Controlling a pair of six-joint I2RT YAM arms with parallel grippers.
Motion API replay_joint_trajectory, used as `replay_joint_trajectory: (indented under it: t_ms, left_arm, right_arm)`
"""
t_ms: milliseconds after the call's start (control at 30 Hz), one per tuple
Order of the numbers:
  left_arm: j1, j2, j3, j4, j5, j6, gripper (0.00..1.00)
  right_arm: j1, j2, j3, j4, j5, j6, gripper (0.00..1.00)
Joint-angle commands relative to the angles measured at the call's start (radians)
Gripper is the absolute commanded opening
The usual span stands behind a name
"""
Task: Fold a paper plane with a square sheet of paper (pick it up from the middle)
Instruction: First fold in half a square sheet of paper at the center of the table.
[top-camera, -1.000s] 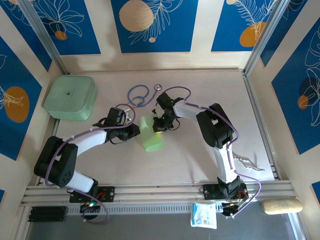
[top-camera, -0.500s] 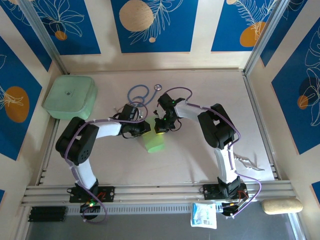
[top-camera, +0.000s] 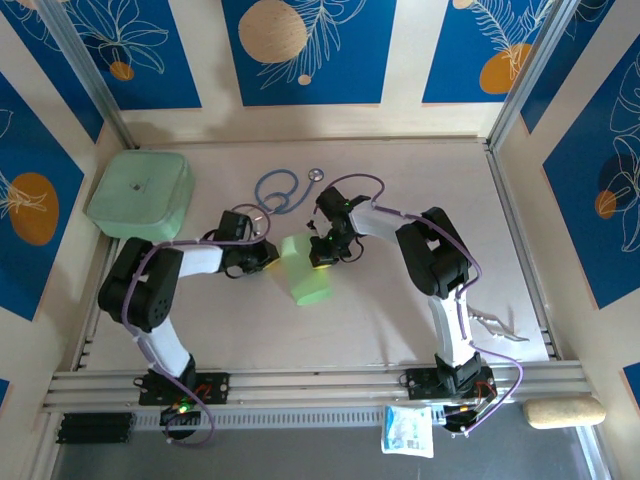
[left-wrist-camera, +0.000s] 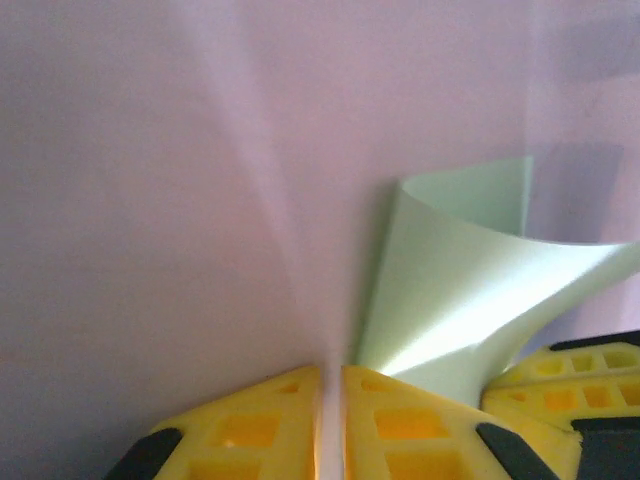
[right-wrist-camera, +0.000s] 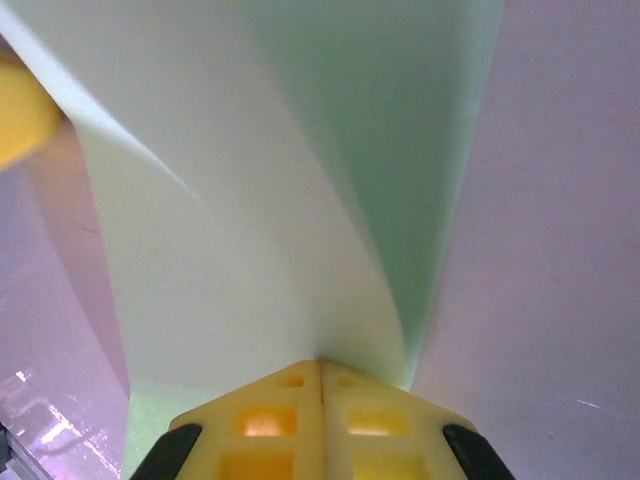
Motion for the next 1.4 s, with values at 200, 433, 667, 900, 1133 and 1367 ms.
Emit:
replay_joint_trajectory:
  t_ms: [200, 433, 667, 900, 1133, 1367]
  left_arm:
    - [-0.073, -0.056, 0.004, 0.112, 0.097, -0.001, 0.15]
    - [-0.102, 0.096, 0.108, 0.156, 0.116, -0.048, 0.16]
    - [-0.058, 0.149, 0.159, -0.028, -0.009, -0.016, 0.15]
    - [0.014, 0.148, 0.126, -0.1, -0.097, 0.092, 0.13]
    - [0.044, 0.07, 0.148, -0.108, -0.021, 0.152, 0.14]
    - [-0.039, 0.007, 0.154, -0.039, 0.056, 0.102, 0.14]
  right_arm:
    - [-0.023, 0.108, -0.067, -0.17, 0.222, -0.021, 0.0]
    - [-0.026, 0.112, -0.067, -0.169, 0.211, -0.021, 0.0]
    - [-0.028, 0.114, -0.067, -0.173, 0.22, -0.028, 0.0]
    - [-0.028, 0.111, -0.058, -0.182, 0.23, -0.025, 0.0]
    - [-0.031, 0.107, -0.057, -0.182, 0.234, -0.024, 0.0]
    - [-0.031, 0.112, -0.056, -0.182, 0.229, -0.022, 0.0]
